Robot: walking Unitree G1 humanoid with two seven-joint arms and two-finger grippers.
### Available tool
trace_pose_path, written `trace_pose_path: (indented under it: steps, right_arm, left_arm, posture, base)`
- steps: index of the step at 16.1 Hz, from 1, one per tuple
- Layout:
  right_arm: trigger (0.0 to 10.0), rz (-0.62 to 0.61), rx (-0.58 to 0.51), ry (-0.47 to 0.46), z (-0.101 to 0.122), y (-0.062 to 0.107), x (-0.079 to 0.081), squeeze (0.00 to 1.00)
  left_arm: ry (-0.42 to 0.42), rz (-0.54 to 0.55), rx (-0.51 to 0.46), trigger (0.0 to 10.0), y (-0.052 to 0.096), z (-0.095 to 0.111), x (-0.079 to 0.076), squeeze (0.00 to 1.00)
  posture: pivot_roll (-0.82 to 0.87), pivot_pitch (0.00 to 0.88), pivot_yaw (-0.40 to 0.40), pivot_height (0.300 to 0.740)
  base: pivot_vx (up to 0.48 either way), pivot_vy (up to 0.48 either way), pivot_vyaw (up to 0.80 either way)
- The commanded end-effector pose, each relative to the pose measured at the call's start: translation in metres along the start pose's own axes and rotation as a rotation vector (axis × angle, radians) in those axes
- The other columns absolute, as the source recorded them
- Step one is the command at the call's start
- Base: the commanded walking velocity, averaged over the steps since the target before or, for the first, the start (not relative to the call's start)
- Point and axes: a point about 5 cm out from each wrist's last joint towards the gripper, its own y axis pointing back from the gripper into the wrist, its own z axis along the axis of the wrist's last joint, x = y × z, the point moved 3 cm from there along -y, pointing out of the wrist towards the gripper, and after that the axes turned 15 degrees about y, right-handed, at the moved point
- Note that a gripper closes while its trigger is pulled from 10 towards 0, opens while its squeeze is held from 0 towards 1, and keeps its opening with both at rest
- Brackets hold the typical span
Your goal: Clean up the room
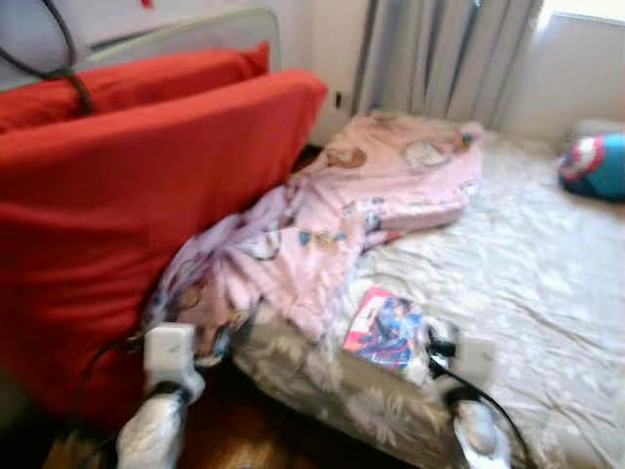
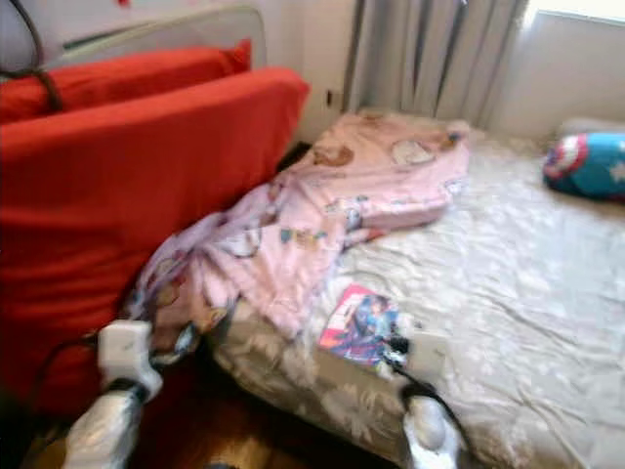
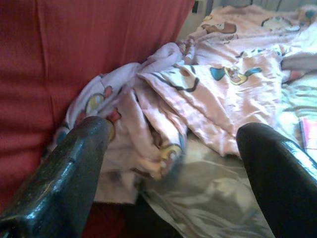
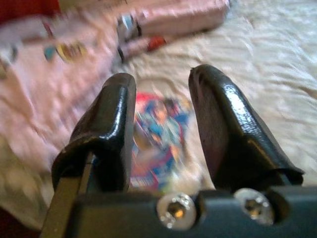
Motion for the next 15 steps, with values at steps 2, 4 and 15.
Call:
trace_pose_path:
  steps: [2,4,15]
  right_arm:
    - [10.0,-0.012,0.019,0.021,-0.003,0.001,-0.009,0.00]
    - [10.0,-0.009,0.016,0.021,-0.002,0.000,-0.008,0.00]
    - [10.0,0.025,0.046,0.049,-0.008,0.003,-0.003,0.00]
  left_arm:
    - [0.009,-0.018,-0.008,10.0,-0.002,0.003,-0.007,0.00]
    - [0.008,-0.018,-0.006,10.0,-0.002,0.004,-0.007,0.00]
    - [0.026,-0.011,-0.003,10.0,-0.001,0.005,-0.010,0.00]
  posture:
    - [-0.01,0.000,-0.031,0.658]
    - [-0.01,0.000,-0.030,0.658]
    - [0.00,0.000,-0.038,0.658]
  base:
    - [0.339,0.000,0.00]
    - [0.337,0.000,0.00]
    - [0.113,0.000,0.18]
